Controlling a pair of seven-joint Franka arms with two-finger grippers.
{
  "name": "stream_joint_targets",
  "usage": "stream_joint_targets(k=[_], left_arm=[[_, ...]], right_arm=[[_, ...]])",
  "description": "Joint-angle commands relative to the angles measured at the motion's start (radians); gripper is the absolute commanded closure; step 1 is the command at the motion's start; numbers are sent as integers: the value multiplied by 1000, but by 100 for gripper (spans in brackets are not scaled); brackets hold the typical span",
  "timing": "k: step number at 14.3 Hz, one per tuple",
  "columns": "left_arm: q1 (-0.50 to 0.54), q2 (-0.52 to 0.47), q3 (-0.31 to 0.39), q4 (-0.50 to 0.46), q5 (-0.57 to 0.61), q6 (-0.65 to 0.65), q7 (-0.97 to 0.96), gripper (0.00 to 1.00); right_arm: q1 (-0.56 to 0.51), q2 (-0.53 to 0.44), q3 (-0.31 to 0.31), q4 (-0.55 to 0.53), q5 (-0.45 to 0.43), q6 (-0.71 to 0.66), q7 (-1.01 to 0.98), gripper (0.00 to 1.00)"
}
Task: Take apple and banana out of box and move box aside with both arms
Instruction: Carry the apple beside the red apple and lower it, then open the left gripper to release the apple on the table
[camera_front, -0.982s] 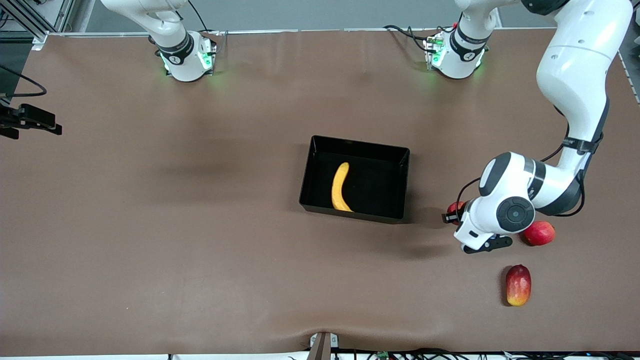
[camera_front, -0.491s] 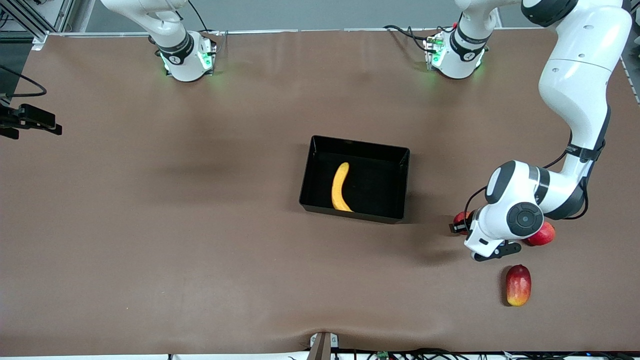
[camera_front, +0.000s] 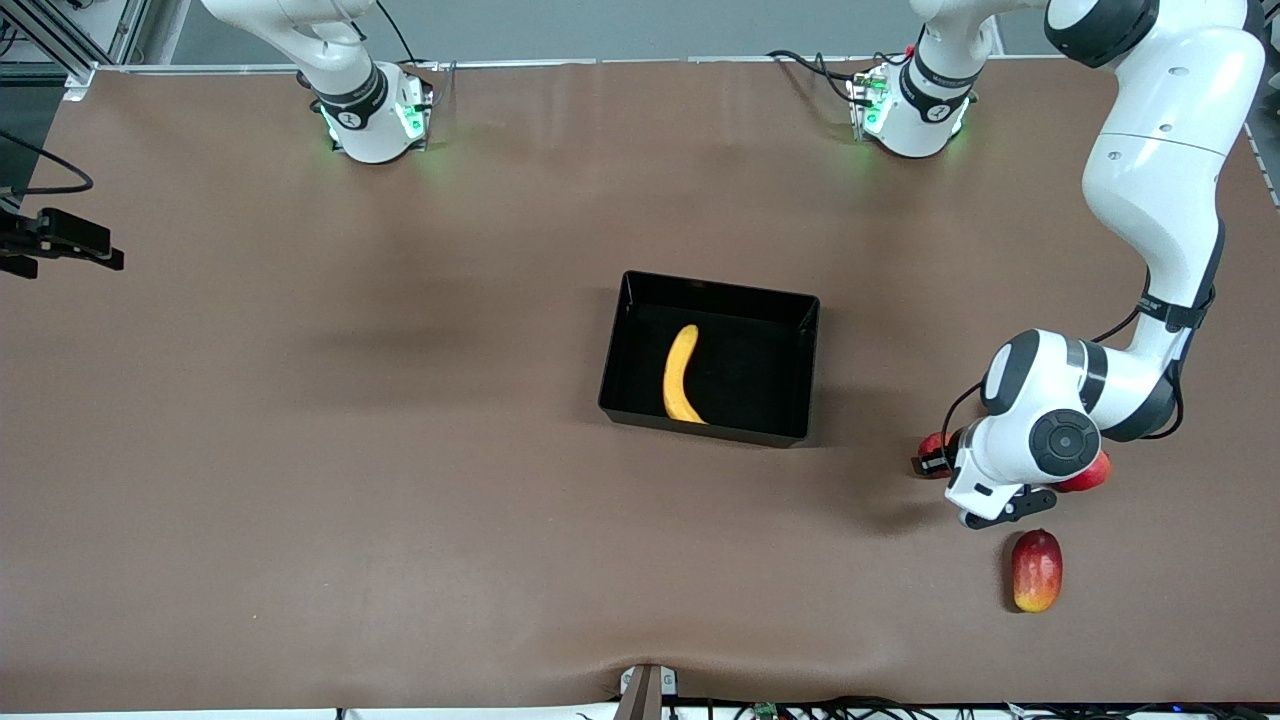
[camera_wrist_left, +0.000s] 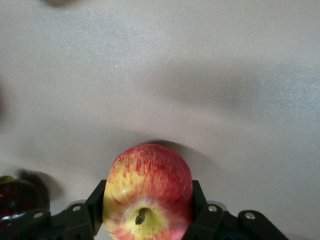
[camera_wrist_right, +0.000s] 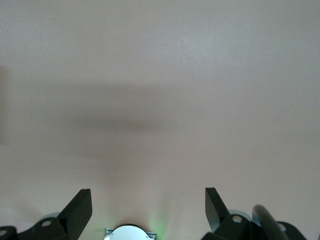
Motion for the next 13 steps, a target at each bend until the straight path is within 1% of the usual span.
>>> stream_joint_targets(k=[1,4,8,11,13], left_arm=[[7,7,6,-31,23,45,-11,0],[9,-19,8,-31,23,28,-13,0],[22,-104,-12,-34,17,-31,9,0],[22,-163,-69,-34,19,-109,22,0],[25,-201,-118,-37,17,-165,74,0]], right_arm=[[-16,9,8,17,1,-12,-2,0],[-16,9,8,15,1,-12,-2,0],[-16,9,8,15,1,-12,-2,0],[-16,9,8,15,1,-12,-2,0],[-16,9,8,15,1,-12,0,0]])
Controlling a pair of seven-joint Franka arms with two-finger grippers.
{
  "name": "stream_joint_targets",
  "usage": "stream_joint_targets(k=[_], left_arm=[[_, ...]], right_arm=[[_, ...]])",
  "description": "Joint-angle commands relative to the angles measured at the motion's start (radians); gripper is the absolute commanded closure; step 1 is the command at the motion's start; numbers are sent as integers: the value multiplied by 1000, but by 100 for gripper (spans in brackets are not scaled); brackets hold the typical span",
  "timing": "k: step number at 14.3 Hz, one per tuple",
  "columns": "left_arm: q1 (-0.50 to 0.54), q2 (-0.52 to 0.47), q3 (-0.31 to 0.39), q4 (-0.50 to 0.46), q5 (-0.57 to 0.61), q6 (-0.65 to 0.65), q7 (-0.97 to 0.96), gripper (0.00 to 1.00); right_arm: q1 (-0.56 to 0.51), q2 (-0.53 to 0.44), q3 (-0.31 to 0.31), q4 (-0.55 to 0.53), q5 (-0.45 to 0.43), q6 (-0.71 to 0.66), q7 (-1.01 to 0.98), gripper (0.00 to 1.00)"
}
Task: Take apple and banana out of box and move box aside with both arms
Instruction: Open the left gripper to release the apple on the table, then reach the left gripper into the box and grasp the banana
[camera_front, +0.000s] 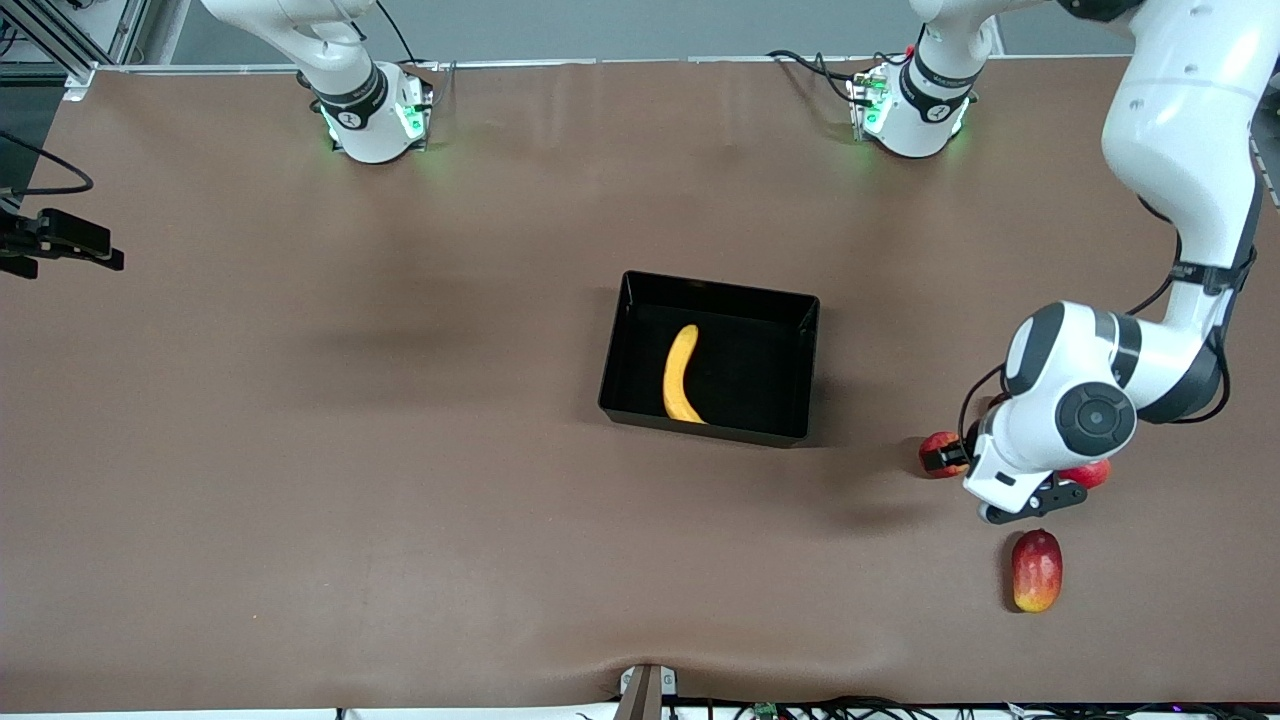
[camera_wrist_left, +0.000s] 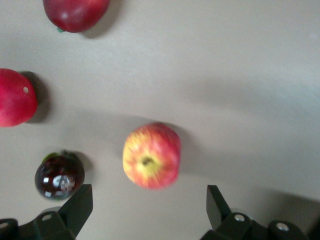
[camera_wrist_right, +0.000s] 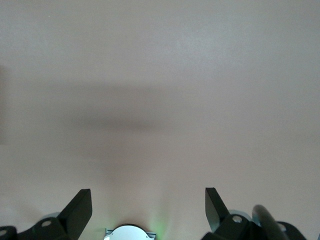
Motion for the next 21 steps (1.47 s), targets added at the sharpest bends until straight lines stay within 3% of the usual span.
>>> stream_joint_targets(k=[1,6,10,16,21], left_arm=[[12,-74,-68,-29,11,-65,43,0],[14,-126,-206,-71,-12,-75,0,0],[-14,-130,-342,-71,-31,-66,-200,0],[-222,-41,-350,-69,-12,78,-412,0],[-284,80,-347,-74,116,185,-423,0]], right_arm=[[-16,8,8,15,1,-12,0,0],[-16,8,8,15,1,-12,0,0],[-16,8,8,15,1,-12,0,0],[-16,10,8,15,5,-12,0,0],[-16,14,8,15,10,-10,12,0]])
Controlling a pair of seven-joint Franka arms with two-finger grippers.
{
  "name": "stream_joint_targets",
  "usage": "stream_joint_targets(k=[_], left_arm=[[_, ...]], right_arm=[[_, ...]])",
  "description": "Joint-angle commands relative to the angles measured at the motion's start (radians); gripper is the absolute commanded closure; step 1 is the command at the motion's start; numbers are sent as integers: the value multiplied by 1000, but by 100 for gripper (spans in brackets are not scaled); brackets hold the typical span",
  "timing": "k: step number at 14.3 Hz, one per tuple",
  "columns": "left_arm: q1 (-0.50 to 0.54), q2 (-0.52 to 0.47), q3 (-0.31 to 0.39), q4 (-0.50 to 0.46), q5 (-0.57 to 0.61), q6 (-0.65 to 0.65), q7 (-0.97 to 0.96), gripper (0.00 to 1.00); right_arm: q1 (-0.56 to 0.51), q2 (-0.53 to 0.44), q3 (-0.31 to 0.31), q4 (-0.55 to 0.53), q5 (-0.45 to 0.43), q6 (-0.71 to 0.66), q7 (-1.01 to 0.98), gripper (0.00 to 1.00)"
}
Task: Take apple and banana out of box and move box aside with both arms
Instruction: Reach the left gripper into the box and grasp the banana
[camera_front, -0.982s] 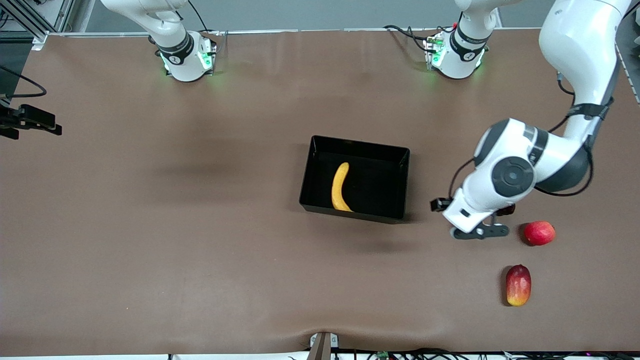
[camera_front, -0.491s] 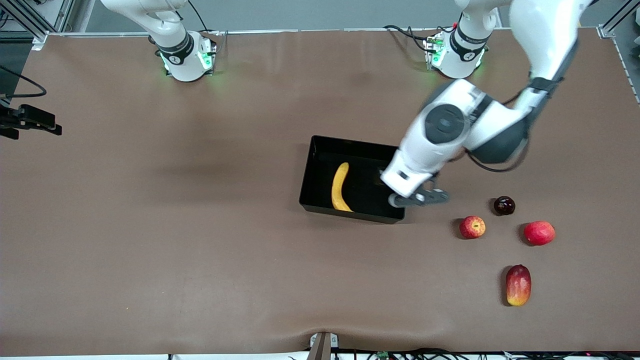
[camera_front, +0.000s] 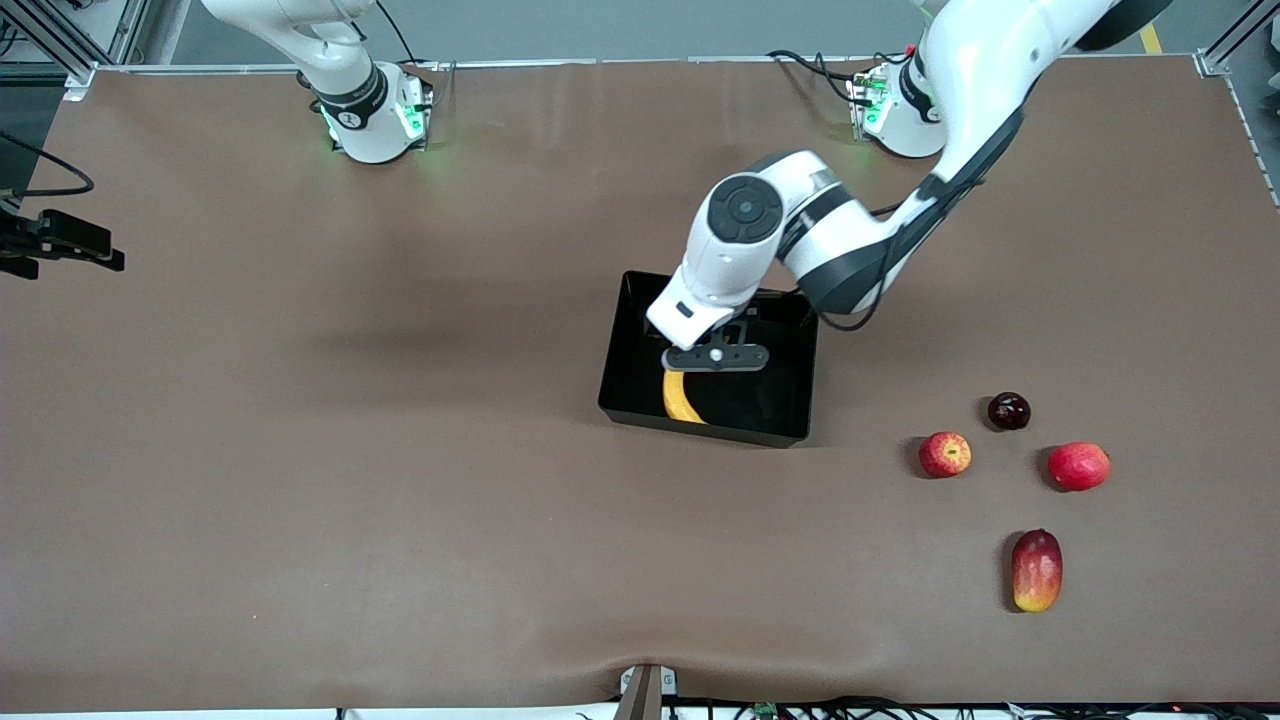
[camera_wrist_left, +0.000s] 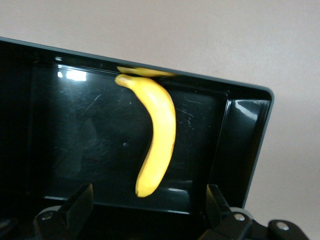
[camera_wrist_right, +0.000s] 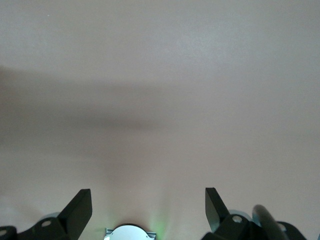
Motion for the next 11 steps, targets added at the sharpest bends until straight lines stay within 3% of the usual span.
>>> stream_joint_targets(k=[1,4,8,11], left_arm=[[-18,58,1,8,56,35,-9,0],[-56,110,38,5,120,64,-23,0],[-154,129,142,5,122,157,-35,0],[-171,162,157,4,123,197,-35,0]], right_arm=[[-15,9,9,17,12,-11,11,0],[-3,9,9,21,13,-10,41,0],[1,9,10,21,16,-10,59,0],[3,9,12,23,18,-8,60,0]])
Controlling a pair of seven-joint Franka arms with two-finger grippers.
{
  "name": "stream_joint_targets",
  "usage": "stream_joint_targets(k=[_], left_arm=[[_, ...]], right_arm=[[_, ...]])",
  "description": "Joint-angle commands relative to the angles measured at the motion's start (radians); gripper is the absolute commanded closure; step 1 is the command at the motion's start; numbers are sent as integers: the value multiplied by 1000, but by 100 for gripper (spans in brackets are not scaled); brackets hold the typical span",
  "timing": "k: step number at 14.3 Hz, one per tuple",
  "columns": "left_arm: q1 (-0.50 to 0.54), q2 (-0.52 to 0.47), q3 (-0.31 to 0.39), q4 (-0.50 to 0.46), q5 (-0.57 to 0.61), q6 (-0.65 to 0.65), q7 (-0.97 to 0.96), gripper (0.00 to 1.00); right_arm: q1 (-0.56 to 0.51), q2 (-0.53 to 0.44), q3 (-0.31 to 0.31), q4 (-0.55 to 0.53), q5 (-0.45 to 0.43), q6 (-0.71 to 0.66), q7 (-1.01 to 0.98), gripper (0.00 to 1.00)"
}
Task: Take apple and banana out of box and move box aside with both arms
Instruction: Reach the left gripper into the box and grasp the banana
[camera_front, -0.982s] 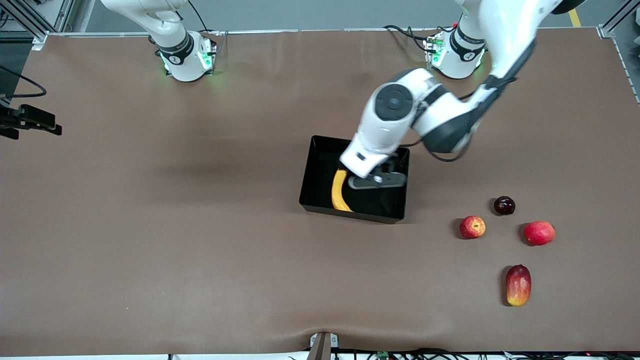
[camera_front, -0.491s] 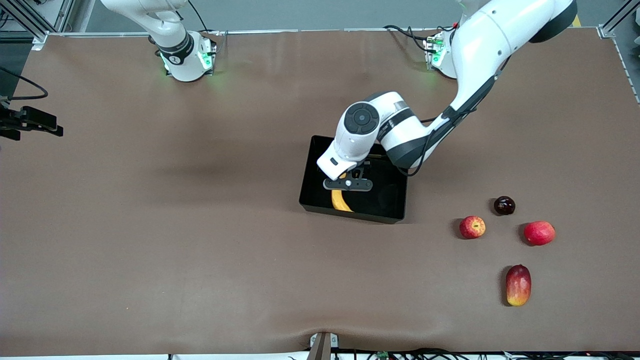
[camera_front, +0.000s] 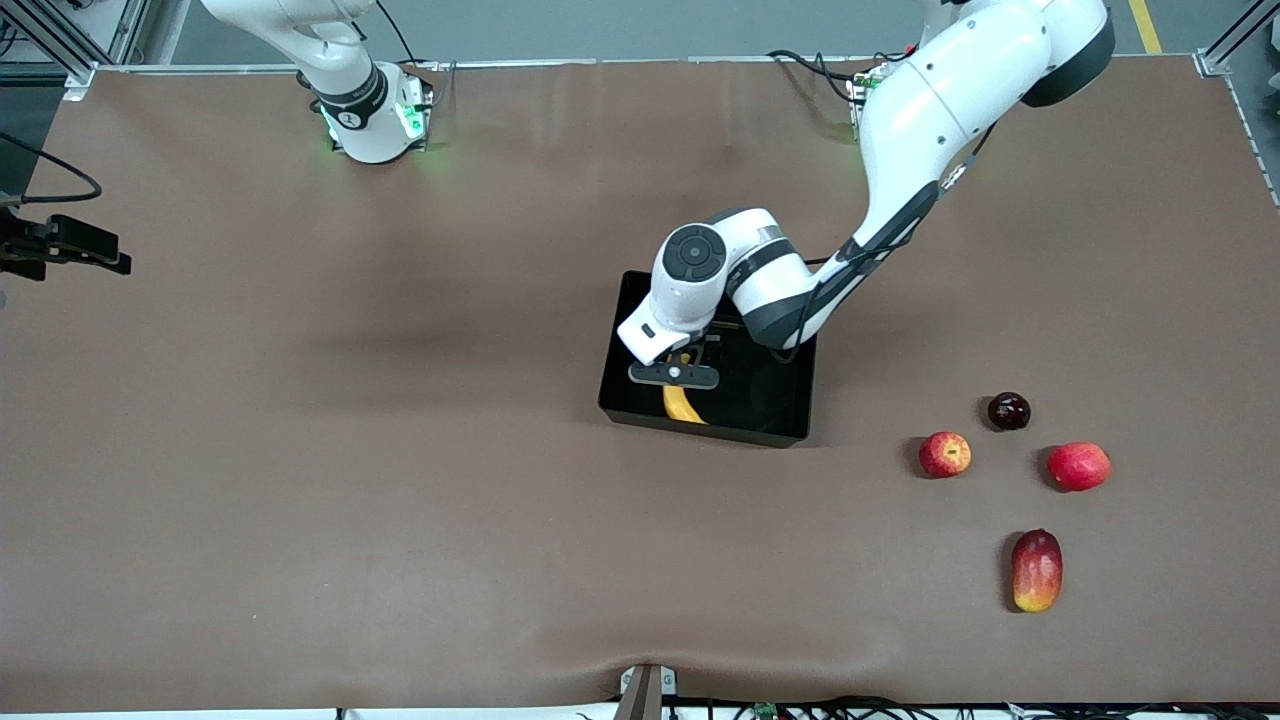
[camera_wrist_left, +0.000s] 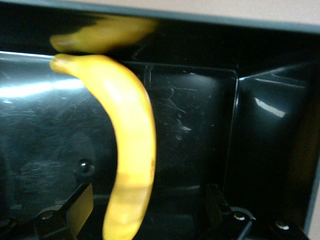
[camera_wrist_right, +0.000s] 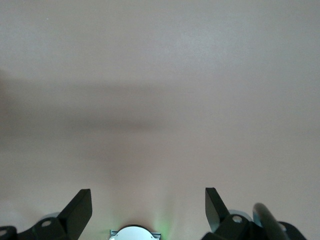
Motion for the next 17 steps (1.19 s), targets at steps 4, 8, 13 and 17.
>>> stream_joint_targets(k=[4,8,13,17], left_arm=[[-15,42,10,-14,96,48,-30,0],[-24,61,16,-13,130,48,-28,80],[-27,18,12,2,130,-5,-22,100],[3,-56,-31,11,115,-106,-12,100]], right_arm=[[0,7,5,21,14,-3,22,0],[-3,7,5,21,16,0,22,0],[0,16,7,23,40,15,25,0],[5,51,7,23,125,25,99,0]])
